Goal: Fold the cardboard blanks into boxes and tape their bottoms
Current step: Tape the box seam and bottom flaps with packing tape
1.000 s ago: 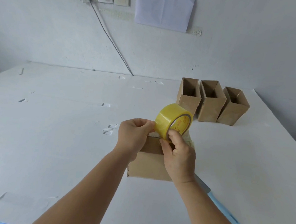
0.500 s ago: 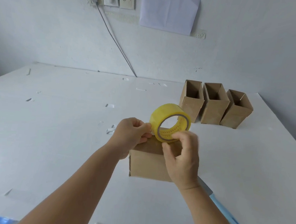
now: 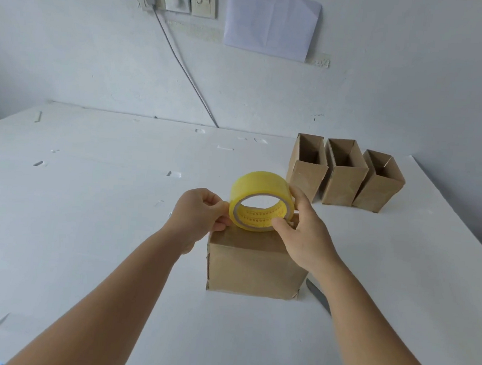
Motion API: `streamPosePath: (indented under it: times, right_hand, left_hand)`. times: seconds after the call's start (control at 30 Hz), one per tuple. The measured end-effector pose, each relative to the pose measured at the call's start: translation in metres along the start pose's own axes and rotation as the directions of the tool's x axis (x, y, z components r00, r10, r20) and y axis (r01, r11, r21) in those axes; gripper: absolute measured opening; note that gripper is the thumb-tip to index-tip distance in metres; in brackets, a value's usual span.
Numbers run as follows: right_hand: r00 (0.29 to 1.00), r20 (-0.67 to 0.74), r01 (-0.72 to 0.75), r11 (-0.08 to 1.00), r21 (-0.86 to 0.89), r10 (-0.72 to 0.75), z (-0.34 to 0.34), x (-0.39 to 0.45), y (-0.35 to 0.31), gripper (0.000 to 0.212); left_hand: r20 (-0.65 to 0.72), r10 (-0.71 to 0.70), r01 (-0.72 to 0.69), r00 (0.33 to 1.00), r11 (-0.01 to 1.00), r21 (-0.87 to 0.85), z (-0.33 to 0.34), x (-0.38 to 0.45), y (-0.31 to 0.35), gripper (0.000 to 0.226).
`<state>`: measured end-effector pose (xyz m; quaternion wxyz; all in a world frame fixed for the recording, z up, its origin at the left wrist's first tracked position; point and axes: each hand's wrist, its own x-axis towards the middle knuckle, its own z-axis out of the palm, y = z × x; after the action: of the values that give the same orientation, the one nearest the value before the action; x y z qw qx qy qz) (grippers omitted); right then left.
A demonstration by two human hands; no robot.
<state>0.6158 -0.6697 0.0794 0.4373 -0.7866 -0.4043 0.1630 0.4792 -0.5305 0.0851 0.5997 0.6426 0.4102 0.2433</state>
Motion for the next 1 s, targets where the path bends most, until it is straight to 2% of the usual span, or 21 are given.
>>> streamPosePath:
  times: [0.07, 0.13, 0.23, 0.33, 0.47, 0.6, 0.67, 0.77, 0.83, 1.0]
  right_hand:
    - [0.999, 0.048, 0.003, 1.000, -0.002, -0.003, 0.004, 0.002, 0.003, 0.067]
    - [0.999, 0.034, -0.017, 1.000, -0.018, 0.017, 0.010, 0.002, 0.005, 0.068]
    - [0.993, -0.112, -0.031, 0.999, -0.010, 0.030, 0.016, 0.001, 0.006, 0.050]
    - [0.976, -0.210, -0.036, 0.996, 0.076, 0.051, 0.015, 0.002, 0.009, 0.037]
    - [0.986, -0.164, -0.038, 0.999, 0.020, 0.040, 0.021, 0.000, 0.009, 0.023]
    - [0.998, -0.058, -0.044, 0.993, -0.114, 0.037, 0.025, 0.002, 0.007, 0.032]
    - [0.997, -0.060, -0.048, 0.996, -0.075, 0.043, 0.027, 0.003, 0.007, 0.028]
    - [0.987, -0.152, -0.049, 0.997, 0.058, 0.058, 0.025, 0.002, 0.007, 0.018]
    - [0.981, -0.181, -0.043, 0.992, 0.117, 0.064, 0.023, 0.002, 0.006, 0.019]
    - [0.981, -0.190, -0.027, 0.994, 0.106, 0.046, 0.025, 0.004, 0.008, 0.022]
  left_hand:
    - [0.001, -0.017, 0.017, 1.000, 1.000, 0.000, -0.001, 0.002, -0.003, 0.013]
    - [0.008, -0.029, 0.029, 1.000, 1.000, 0.002, 0.000, 0.002, -0.006, 0.012]
    - [0.019, -0.051, 0.052, 0.999, 0.999, -0.009, -0.003, 0.003, -0.008, 0.009]
    - [0.073, -0.092, 0.094, 0.993, 0.995, -0.023, -0.016, 0.006, -0.009, 0.009]
    - [0.124, -0.111, 0.114, 0.986, 0.993, -0.018, -0.030, 0.009, -0.012, 0.010]
    - [0.118, -0.097, 0.100, 0.988, 0.995, -0.021, -0.037, 0.013, -0.017, 0.008]
    - [0.129, -0.098, 0.102, 0.987, 0.994, -0.029, -0.041, 0.015, -0.019, 0.011]
    - [0.145, -0.102, 0.106, 0.984, 0.994, -0.023, -0.051, 0.019, -0.022, 0.015]
    - [0.150, -0.103, 0.104, 0.983, 0.995, -0.004, -0.057, 0.022, -0.024, 0.012]
    - [0.171, -0.123, 0.123, 0.978, 0.992, 0.010, -0.053, 0.023, -0.034, 0.011]
